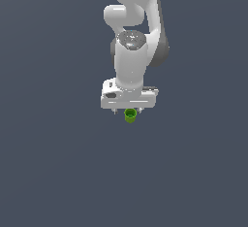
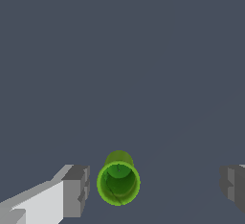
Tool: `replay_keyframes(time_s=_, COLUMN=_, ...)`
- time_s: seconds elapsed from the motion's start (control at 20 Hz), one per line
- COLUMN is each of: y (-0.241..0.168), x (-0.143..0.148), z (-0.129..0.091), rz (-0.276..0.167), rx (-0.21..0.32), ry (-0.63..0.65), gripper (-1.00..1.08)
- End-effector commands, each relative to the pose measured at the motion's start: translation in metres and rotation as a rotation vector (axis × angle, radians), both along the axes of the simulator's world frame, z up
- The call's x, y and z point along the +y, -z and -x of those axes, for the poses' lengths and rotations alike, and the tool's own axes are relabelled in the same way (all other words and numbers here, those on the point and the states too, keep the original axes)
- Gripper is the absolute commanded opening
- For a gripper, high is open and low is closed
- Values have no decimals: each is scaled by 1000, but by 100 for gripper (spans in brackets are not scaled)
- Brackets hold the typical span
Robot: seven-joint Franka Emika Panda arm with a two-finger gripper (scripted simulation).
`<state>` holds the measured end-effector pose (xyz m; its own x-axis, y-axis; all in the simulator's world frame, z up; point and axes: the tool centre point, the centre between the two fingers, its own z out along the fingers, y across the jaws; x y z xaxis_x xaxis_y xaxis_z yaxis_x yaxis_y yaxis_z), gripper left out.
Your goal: Pick up the object and move it to a goal position.
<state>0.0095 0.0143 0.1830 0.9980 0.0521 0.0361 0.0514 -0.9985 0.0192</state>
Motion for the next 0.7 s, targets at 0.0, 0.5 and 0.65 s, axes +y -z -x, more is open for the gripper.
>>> replay_keyframes(time_s=0.0, y=0, x=0, z=0, rz=0, rx=0, ry=0, gripper=100)
replay_keyframes(time_s=0.5, y=1, x=-28, z=0, rz=-2, rx=0, ry=20, gripper=100)
replay_keyframes(time_s=0.65, y=1, x=-26, z=0, rz=-2, rx=0, ry=20, gripper=100)
